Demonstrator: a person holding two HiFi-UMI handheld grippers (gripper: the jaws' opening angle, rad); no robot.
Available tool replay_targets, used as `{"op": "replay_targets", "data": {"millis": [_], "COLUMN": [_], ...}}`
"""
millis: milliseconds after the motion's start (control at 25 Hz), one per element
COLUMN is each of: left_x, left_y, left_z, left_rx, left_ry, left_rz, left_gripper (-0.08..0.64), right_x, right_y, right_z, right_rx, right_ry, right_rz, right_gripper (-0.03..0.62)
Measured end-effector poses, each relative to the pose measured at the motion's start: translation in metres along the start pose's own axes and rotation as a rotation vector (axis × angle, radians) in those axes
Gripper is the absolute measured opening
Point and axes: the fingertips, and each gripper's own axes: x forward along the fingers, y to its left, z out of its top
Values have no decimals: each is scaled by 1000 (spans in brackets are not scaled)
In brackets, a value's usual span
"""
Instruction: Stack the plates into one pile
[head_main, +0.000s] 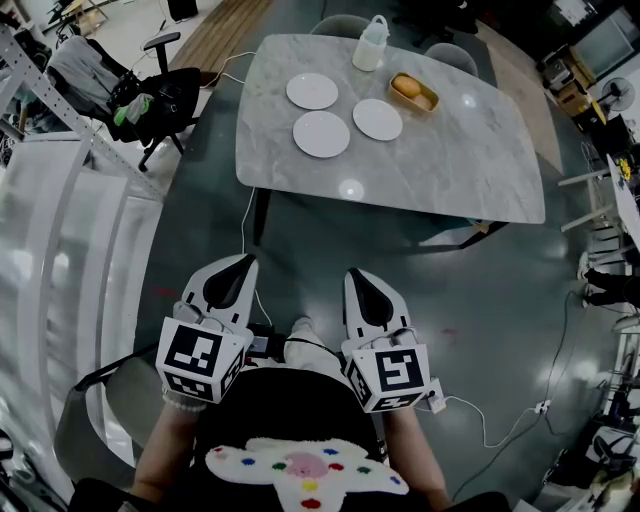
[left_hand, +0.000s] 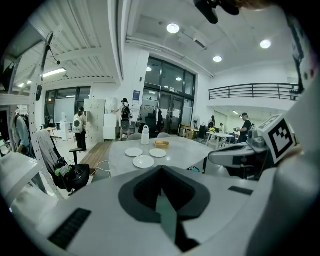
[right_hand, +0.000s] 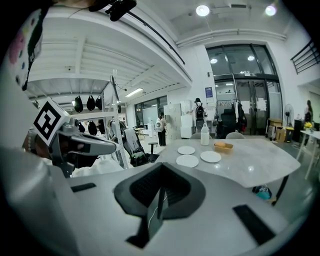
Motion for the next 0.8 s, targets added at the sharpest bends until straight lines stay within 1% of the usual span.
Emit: {"op": "replay_targets", "data": {"millis": [80,160,200,240,320,400,600,800], "left_x": [0,2,3,4,5,7,10,17], "left_y": [-1,-5,-7,-9,-11,-13,-25,-42], "left_z": [0,0,1,1,3,4,10,10], "left_rx": [-12,-24,-29,-31,-26,-17,-39,-37], "left_ry": [-5,-4,-4,-5,-8,-16,-57,-59], "left_rz": [-5,-16,-25,-32,-31,-17,-6,20], "left_gripper": [7,40,75,118,153,161,158,150], "right_x": [0,0,1,1,0,0,-4,-12], "right_y": [1,2,3,4,3,-1,-13,-31], "right_z": [2,3,3,3,2,-1,-7,-15], "right_rx": [-12,-3,7,14,19,21,16,21], "right_ry": [-17,-22,-20,-18,-15,-11,5,6], "right_rz": [-7,4,19,31,37,36,61,82], "right_gripper": [2,-2,81,127,127,127,135,135]}}
